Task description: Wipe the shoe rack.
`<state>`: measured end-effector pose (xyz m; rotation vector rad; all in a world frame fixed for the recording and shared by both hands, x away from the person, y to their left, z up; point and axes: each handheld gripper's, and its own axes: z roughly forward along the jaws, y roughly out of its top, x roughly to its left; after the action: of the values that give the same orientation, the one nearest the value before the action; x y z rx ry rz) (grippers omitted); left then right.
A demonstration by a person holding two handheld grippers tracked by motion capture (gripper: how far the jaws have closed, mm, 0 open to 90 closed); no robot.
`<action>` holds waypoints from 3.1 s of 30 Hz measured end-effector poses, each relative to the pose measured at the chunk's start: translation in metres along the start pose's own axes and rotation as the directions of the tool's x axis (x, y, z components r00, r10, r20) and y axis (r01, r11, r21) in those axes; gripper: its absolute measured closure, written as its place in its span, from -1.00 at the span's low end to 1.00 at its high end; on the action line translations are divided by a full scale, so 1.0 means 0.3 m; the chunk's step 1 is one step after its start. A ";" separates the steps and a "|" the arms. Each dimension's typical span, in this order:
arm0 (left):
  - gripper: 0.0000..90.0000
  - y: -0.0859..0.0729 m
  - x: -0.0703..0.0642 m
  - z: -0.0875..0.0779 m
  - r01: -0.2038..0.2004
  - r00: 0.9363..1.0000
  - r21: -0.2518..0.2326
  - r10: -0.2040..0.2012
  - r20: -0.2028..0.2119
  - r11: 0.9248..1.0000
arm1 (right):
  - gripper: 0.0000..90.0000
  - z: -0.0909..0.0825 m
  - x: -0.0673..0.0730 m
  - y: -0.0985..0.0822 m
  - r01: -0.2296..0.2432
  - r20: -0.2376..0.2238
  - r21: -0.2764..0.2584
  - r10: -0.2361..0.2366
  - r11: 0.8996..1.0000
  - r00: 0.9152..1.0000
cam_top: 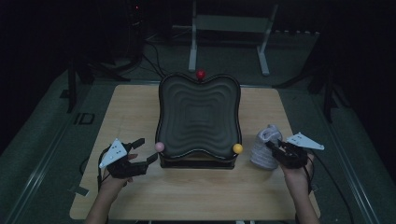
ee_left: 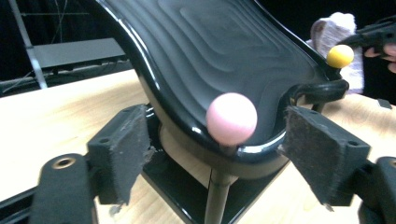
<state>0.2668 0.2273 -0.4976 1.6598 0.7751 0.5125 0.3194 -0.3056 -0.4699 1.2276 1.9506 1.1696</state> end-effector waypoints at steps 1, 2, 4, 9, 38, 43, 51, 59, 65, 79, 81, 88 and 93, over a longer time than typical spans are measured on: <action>-0.55 -0.007 0.003 -0.004 0.000 1.000 0.003 0.000 -0.003 1.000 | 0.59 0.008 -0.008 0.002 -0.001 0.004 0.000 0.001 1.000 1.000; -0.57 -0.007 0.003 -0.004 0.000 1.000 0.003 0.000 -0.003 1.000 | 0.59 0.019 -0.019 0.005 -0.001 0.003 0.002 0.001 1.000 1.000; -0.61 -0.030 0.019 -0.017 0.004 1.000 0.022 -0.003 -0.017 1.000 | 0.59 0.045 -0.040 0.011 -0.003 0.016 0.015 0.003 1.000 1.000; -0.68 -0.073 0.047 -0.036 0.022 0.997 0.032 -0.019 -0.070 0.999 | 0.58 0.100 -0.097 0.038 -0.017 0.052 0.024 0.015 1.000 0.999; -0.90 -0.129 0.087 -0.049 0.091 0.988 0.052 -0.084 -0.128 0.995 | 0.49 0.484 -0.232 0.050 -0.120 0.112 0.203 0.099 0.972 0.989; -0.90 -0.136 0.085 -0.043 0.088 0.989 0.064 -0.080 -0.123 0.994 | 0.44 0.521 -0.232 0.026 -0.131 0.107 0.225 0.109 0.965 0.988; -0.90 -0.141 0.078 -0.035 0.084 0.991 0.077 -0.075 -0.111 0.994 | 0.01 0.502 -0.233 0.034 -0.104 0.076 0.216 0.090 0.971 0.993; -0.90 -0.145 0.073 -0.033 0.077 0.991 0.086 -0.067 -0.115 0.993 | -0.56 0.438 -0.226 0.053 -0.094 0.014 0.154 0.093 0.984 0.996; -0.90 -0.147 0.067 -0.024 0.078 0.992 0.094 -0.068 -0.105 0.993 | -0.62 0.397 -0.210 0.036 -0.091 -0.023 0.133 0.095 0.987 0.995; -0.90 -0.148 0.068 -0.026 0.075 0.989 0.100 -0.062 -0.132 0.992 | -0.64 0.323 -0.171 -0.013 -0.083 -0.032 0.119 0.088 0.989 0.996; -0.90 -0.149 0.069 -0.025 0.076 0.989 0.104 -0.062 -0.131 0.992 | -0.64 0.319 -0.168 -0.026 -0.088 -0.033 0.117 0.092 0.989 0.995; -0.90 -0.157 0.070 -0.024 0.074 0.989 0.117 -0.058 -0.136 0.990 | -0.64 0.291 -0.148 -0.064 -0.077 -0.044 0.119 0.082 0.990 0.996; -0.90 -0.155 0.069 -0.028 0.068 0.988 0.116 -0.051 -0.146 0.991 | -0.64 0.267 -0.135 -0.084 -0.064 -0.045 0.118 0.070 0.991 0.997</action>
<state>0.2651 0.2528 -0.5424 1.7190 0.9747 0.5566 0.3900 -0.3168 -0.5298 1.3453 2.0538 1.1421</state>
